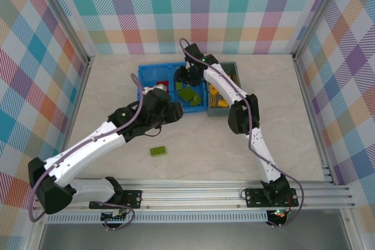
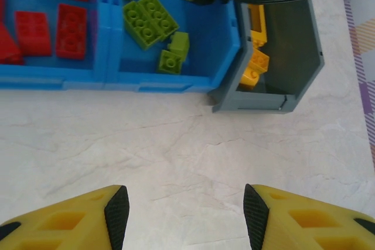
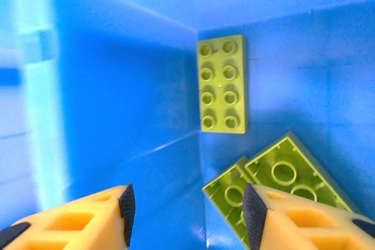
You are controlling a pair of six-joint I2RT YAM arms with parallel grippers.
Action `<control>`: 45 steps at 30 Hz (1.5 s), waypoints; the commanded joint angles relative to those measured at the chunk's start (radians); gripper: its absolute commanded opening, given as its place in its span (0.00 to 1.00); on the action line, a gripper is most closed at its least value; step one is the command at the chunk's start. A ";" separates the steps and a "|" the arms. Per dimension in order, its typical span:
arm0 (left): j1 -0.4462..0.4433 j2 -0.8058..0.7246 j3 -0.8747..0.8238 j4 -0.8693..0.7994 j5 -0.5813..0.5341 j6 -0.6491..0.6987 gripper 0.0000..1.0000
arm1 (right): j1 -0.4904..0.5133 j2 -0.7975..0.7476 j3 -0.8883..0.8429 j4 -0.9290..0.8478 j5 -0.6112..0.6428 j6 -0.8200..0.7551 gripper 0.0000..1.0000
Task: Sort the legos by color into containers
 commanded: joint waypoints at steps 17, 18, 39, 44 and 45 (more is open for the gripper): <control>-0.061 0.027 -0.340 -0.046 0.022 -0.948 0.68 | 0.374 -1.327 -1.463 0.570 -0.013 -0.345 0.66; -0.064 0.055 -0.333 -0.047 0.025 -1.007 0.69 | 0.397 -1.375 -1.512 0.576 -0.034 -0.341 0.68; -0.007 0.225 -0.370 -0.024 0.048 -1.484 0.70 | 0.589 -1.519 -1.583 0.474 0.046 -0.239 0.73; 0.014 0.256 -0.378 -0.014 0.050 -1.496 0.66 | 0.603 -1.512 -1.572 0.493 0.050 -0.230 0.73; 0.021 0.263 -0.382 -0.004 0.051 -1.493 0.66 | 0.603 -1.516 -1.572 0.492 0.054 -0.228 0.73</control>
